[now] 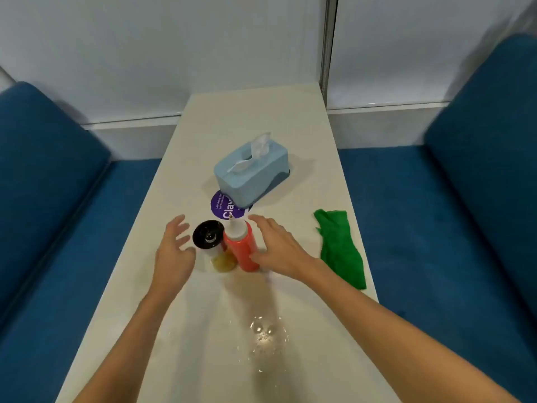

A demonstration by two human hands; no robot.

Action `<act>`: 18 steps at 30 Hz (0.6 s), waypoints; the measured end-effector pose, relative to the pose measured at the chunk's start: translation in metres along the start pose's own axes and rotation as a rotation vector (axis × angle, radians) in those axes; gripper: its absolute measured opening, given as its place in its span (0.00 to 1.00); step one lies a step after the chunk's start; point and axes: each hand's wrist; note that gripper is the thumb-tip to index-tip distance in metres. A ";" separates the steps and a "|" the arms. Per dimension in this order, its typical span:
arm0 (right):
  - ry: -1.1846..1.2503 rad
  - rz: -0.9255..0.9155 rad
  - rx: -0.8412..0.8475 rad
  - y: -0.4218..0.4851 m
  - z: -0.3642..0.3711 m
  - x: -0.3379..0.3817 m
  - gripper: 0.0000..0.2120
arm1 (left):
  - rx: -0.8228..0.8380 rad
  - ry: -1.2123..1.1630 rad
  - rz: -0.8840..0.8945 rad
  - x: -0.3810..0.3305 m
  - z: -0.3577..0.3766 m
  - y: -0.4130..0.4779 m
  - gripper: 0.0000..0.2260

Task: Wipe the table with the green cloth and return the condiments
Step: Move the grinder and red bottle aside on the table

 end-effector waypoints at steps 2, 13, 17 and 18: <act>0.027 -0.037 0.010 0.007 0.005 0.003 0.40 | 0.150 -0.070 -0.070 0.005 0.002 0.000 0.35; 0.349 -0.123 -0.039 0.014 0.016 0.002 0.27 | 0.128 -0.130 -0.017 0.020 0.020 0.000 0.23; 0.439 -0.097 -0.142 -0.002 -0.029 -0.013 0.24 | 0.144 -0.083 0.055 -0.005 0.029 0.009 0.21; 0.446 -0.081 -0.181 -0.005 -0.046 -0.019 0.24 | 0.152 -0.075 0.084 -0.016 0.033 0.017 0.21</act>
Point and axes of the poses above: each hand's wrist, its own y-axis towards the middle knuckle, its own z-axis out of the palm, x = y × z, and after that the axes turned 15 degrees about x, right-handed
